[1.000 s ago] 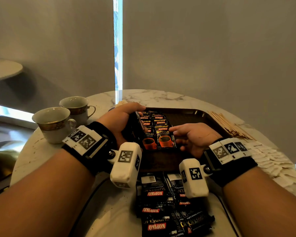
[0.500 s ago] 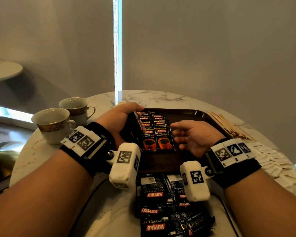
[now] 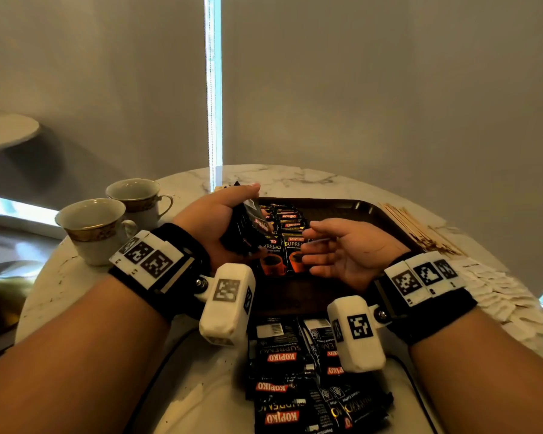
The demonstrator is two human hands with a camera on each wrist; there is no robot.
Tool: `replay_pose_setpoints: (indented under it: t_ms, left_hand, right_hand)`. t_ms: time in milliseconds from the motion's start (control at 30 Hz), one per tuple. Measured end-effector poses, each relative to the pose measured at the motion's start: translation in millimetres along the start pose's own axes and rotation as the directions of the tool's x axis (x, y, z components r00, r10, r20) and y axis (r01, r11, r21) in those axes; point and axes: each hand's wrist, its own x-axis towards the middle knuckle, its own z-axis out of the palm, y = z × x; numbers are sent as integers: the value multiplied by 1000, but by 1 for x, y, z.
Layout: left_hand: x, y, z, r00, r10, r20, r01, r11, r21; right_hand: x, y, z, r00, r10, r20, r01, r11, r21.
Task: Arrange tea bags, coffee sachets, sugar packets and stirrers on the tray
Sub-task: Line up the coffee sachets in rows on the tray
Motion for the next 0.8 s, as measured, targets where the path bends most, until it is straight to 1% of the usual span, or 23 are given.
replay_pose_setpoints:
  t_ms: [67,167,233,333,400,467,600,700,800]
  left_hand:
    - [-1,-2,2,999,14,31,-14,1000,-7]
    - [-1,-4,5,997,33,66,-28,997,-72]
    - [-2,-6,8,995,50,90,-41,994,-102]
    - [-4,-9,10,993,50,104,-41,996,-83]
    - [-4,-11,12,993,38,115,-28,996,-89]
    - [-3,-13,12,990,29,136,-16,995,-96]
    - [-1,-14,12,984,31,174,-9,992,-126]
    - [-2,-13,13,986,32,163,-2,984,-177]
    - [-5,-12,13,985,66,162,-33,980,-197]
  right_hand:
    - [-4,-3,1,994,-104,17,104,994,21]
    - [-12,-8,2,953,-284,106,283,959,23]
    - [-18,-10,4,916,-354,187,357,934,21]
    - [-24,-9,8,872,-408,269,440,896,-67]
    - [-25,-6,9,851,-425,308,477,871,-118]
    - [-25,-4,9,841,-427,331,494,856,-151]
    - [-26,-5,11,856,-430,288,489,854,-178]
    - [-25,-5,9,862,-430,270,485,853,-192]
    - [-25,-5,7,863,-446,238,491,851,-186]
